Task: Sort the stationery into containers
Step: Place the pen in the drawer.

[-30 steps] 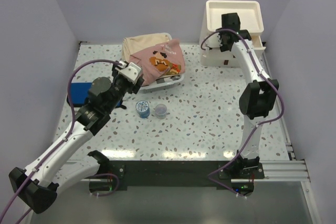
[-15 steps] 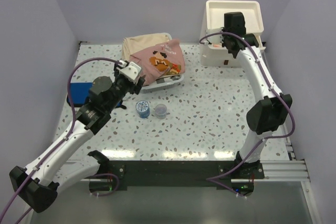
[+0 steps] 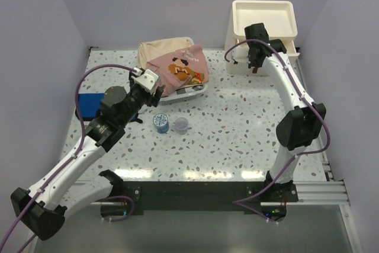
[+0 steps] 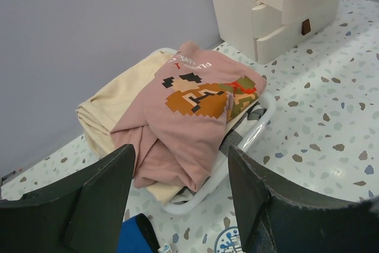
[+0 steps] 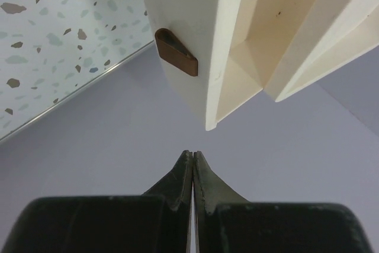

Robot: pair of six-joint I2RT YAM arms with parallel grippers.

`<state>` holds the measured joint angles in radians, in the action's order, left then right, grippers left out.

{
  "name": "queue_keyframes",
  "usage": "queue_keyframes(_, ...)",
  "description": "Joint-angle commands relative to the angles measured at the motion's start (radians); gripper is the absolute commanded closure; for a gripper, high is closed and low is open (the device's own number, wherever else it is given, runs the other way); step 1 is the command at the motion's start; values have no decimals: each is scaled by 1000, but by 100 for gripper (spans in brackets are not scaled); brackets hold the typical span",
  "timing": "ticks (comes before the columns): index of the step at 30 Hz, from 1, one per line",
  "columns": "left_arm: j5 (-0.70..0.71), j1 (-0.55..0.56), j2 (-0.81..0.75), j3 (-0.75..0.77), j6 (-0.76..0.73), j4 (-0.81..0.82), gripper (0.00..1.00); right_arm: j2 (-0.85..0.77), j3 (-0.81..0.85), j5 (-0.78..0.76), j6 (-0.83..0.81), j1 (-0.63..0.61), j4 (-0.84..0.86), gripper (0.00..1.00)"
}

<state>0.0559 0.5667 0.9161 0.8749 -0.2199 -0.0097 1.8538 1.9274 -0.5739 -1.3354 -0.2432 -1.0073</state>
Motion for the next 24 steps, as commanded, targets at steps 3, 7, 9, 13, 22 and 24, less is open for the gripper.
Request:
queue_keyframes(3,-7,-10,-22,-7,22,42,32,38,70,-129,38,-11,-54,100)
queue_keyframes(7,-5,-10,-25,-16,22,47,32,48,99,-115,38,-11,-89,100)
queue_keyframes(9,-5,-11,-28,-19,22,48,32,45,94,-95,24,-16,-83,100)
queue_keyframes(13,-5,-11,-29,-24,24,54,32,25,58,-57,-25,-31,-33,100)
queue_keyframes(22,4,-13,-28,-24,17,51,31,125,139,-86,-74,-36,-43,100)
queue_keyframes(24,4,-13,-26,-20,17,53,31,140,154,-96,-82,-36,-47,100)
